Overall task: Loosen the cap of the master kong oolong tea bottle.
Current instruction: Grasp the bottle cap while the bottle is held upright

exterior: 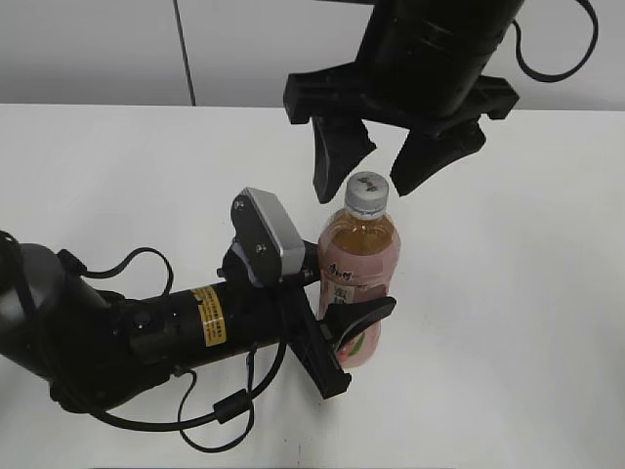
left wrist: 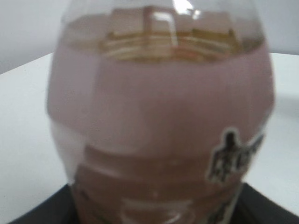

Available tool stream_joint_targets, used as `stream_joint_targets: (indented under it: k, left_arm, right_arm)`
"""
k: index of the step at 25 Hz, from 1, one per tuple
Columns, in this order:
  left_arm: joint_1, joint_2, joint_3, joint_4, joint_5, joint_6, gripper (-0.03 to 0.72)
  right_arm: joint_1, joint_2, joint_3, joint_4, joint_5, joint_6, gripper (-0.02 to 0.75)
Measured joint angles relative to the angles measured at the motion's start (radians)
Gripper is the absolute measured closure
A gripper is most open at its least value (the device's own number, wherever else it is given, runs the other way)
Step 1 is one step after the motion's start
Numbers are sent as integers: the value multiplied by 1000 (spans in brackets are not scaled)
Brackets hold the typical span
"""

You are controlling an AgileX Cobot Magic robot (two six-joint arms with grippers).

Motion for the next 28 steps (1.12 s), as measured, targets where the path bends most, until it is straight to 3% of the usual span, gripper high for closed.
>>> stream_joint_targets:
  k: [5, 11, 17, 21, 28]
  left_arm:
    - [0, 0, 0, 0, 0, 0, 307]
    - [0, 0, 0, -1, 0, 0, 307]
    - [0, 0, 0, -1, 0, 0, 307]
    - [0, 0, 0, -1, 0, 0, 307]
    - [0, 0, 0, -1, 0, 0, 307]
  right_arm:
    - [0, 0, 3, 3, 0, 0, 237]
    - [0, 0, 3, 6, 3, -9, 445]
    - [0, 0, 3, 6, 5, -84, 456]
    - [0, 0, 3, 6, 5, -406, 456]
    - [0, 0, 3, 11, 4, -1267, 463]
